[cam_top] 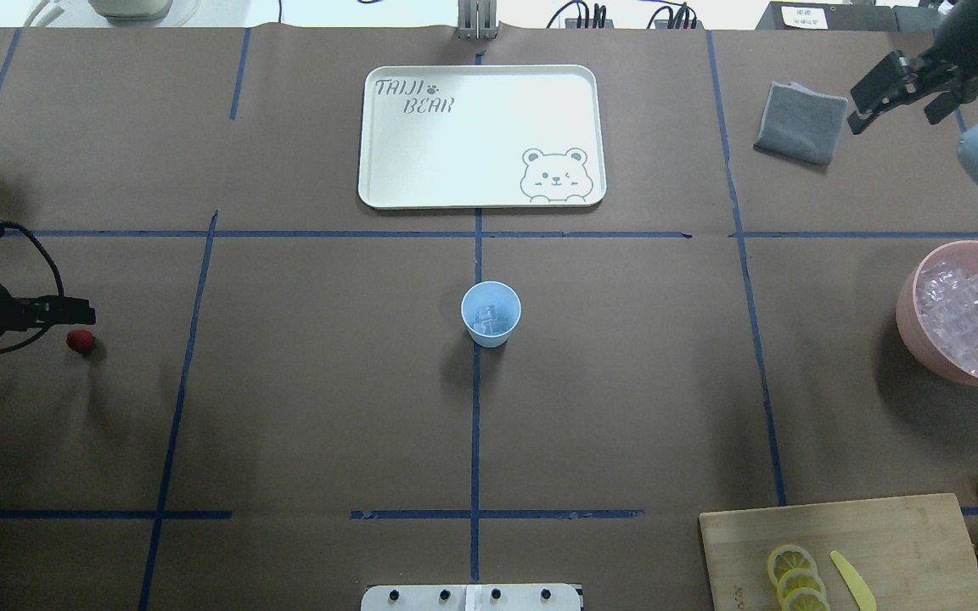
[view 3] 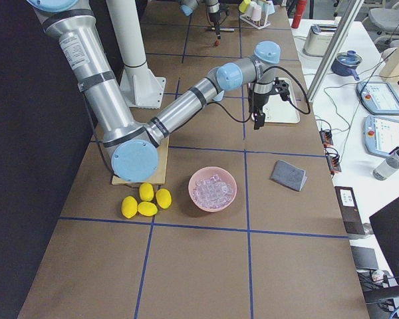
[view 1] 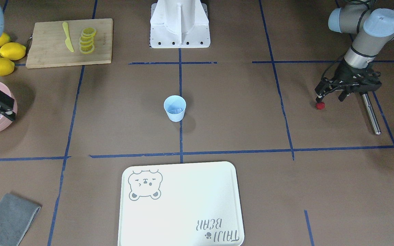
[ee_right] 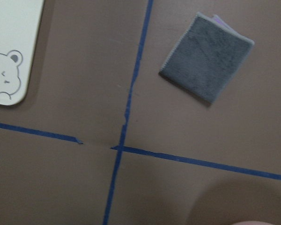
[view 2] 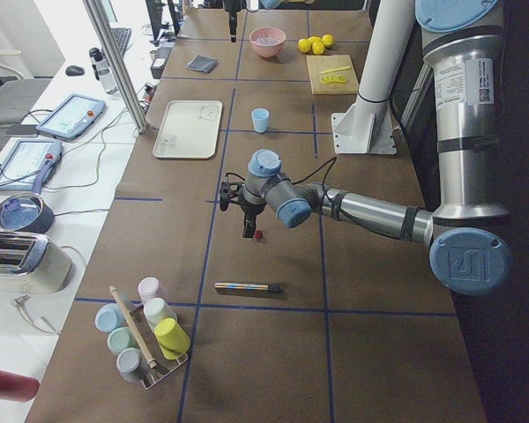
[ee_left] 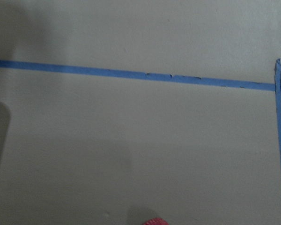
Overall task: Mash ice and strawberries in cup
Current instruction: 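Lower the left gripper onto the red strawberry and grasp it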
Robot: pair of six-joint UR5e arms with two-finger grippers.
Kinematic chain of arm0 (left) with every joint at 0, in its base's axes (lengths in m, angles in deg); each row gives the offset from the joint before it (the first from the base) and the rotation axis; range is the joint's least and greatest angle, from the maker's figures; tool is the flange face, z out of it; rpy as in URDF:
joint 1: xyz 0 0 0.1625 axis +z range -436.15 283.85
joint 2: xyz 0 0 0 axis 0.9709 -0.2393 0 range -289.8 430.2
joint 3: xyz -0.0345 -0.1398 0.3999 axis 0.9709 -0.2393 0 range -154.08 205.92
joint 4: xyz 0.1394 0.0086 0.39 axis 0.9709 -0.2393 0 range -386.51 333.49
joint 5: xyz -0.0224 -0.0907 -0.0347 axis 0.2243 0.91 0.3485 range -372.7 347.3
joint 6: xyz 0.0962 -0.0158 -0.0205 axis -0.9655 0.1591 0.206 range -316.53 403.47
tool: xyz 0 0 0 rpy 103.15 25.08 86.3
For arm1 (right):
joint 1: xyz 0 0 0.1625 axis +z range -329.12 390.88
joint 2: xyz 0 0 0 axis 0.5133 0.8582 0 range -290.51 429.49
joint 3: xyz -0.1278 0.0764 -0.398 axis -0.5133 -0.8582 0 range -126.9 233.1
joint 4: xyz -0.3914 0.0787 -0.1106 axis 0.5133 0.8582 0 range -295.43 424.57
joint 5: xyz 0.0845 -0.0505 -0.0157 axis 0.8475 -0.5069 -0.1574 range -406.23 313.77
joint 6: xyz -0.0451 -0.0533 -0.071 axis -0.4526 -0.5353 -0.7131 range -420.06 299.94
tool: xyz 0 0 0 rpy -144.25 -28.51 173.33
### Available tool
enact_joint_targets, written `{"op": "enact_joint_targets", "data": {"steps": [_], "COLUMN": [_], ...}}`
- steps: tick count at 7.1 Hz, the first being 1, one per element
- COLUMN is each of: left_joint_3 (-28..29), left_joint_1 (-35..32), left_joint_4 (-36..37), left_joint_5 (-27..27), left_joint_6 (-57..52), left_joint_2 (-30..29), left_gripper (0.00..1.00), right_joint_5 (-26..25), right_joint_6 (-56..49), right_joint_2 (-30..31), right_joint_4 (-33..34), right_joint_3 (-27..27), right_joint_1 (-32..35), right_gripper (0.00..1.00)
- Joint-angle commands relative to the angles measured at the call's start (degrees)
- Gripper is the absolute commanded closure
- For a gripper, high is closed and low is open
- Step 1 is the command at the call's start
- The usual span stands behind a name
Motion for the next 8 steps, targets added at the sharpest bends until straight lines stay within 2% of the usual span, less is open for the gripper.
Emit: {"op": "enact_joint_targets", "data": {"steps": [1, 4, 6, 8], "left_joint_3": [2.51, 5.16, 5.33, 5.33], "left_joint_1": [2.85, 3.21, 3.21, 3.12], "left_joint_4": [-1.81, -1.55, -1.46, -1.46], "left_joint_5": [-2.35, -2.36, -2.36, -2.36], "left_joint_6": [1.80, 1.45, 1.27, 1.27], "left_joint_2": [-0.49, -1.90, -1.81, -1.73], "left_gripper": [0.00, 0.01, 0.10, 0.26], "right_joint_5": [0.58, 0.58, 0.58, 0.58], "right_joint_6": [-10.18, -13.03, -12.68, -12.59], "right_joint_2": [6.52, 9.26, 9.18, 9.09], "right_joint_4": [-0.09, -0.18, -0.18, -0.18], "right_joint_3": [-0.27, -0.27, -0.19, -0.18], "right_joint_1": [4.87, 6.90, 6.99, 6.99], "right_gripper": [0.01, 0.01, 0.01, 0.01]}}
